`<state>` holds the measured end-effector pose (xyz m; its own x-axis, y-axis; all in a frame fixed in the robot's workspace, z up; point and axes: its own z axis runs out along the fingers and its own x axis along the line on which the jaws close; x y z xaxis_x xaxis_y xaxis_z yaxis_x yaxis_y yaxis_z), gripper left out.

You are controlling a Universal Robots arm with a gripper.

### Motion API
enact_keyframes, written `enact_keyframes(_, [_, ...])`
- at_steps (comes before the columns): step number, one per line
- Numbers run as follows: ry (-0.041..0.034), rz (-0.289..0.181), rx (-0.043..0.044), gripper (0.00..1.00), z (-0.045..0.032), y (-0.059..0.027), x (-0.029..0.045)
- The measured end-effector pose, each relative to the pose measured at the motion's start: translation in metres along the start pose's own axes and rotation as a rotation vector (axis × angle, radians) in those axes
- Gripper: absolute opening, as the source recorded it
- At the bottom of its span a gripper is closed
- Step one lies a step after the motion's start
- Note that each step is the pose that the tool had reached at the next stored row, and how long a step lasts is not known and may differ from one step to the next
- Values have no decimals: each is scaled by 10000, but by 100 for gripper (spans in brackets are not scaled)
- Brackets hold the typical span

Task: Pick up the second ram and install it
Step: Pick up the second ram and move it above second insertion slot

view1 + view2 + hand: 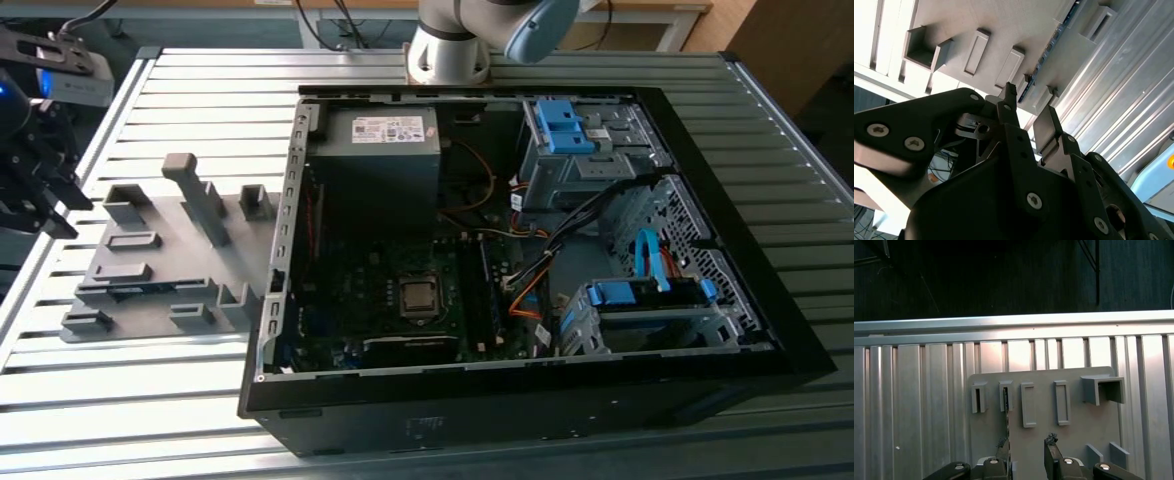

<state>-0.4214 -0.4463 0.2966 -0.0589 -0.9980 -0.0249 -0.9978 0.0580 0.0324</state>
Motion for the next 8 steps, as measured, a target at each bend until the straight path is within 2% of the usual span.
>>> enact_keyframes(8, [0,0,0,41,21,-1,1])
